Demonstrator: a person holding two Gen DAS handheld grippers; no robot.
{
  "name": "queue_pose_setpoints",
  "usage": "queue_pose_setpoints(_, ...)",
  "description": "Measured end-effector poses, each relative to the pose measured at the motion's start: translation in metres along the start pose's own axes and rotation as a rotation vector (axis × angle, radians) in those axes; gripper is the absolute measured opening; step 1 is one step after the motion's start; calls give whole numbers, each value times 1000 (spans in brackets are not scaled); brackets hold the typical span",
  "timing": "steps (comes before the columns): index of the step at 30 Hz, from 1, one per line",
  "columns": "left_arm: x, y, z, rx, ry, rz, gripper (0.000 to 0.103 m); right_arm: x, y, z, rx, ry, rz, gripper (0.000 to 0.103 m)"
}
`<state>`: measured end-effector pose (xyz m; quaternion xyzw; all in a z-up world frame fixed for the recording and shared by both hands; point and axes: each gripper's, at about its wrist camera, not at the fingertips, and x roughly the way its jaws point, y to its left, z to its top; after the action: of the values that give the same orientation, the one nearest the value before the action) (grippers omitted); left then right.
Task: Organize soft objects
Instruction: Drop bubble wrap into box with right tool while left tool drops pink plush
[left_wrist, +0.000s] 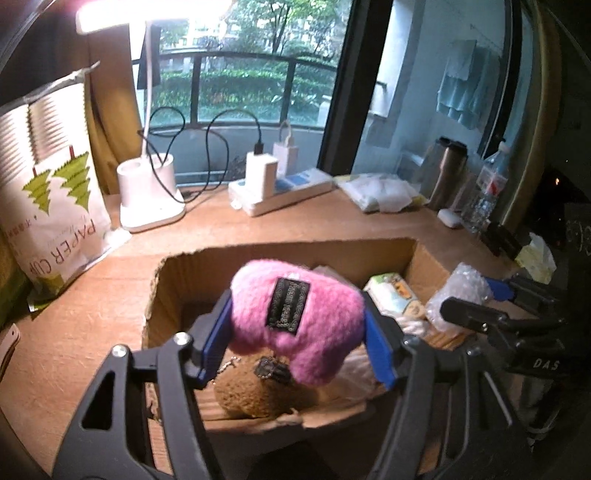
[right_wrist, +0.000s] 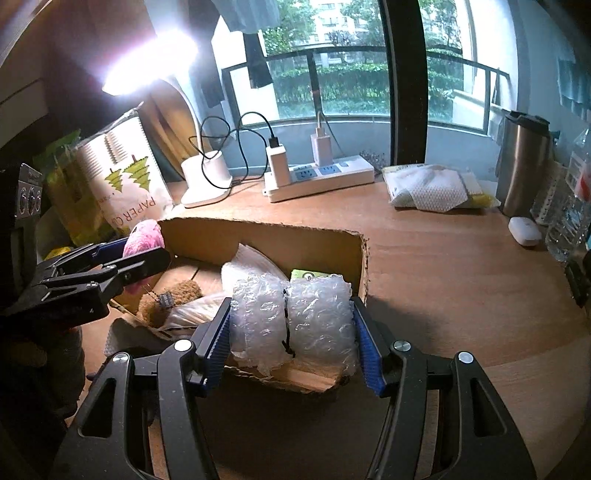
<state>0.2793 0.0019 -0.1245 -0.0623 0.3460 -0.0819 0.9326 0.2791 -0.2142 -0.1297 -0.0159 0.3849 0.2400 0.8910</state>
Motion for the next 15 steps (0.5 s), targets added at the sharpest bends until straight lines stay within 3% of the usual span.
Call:
queue_pose_setpoints(6,1,2,0,-11,3,11,76,3,1,0,-2,4,1,70)
queue_pose_setpoints(9,-4,3,1,-14,-11,17,88,1,4,-1,-14,3,-7,74)
queue_pose_setpoints(15,-20,4,1,-23,-43,17,89,-8,7,-3,-16,-10,-15,75)
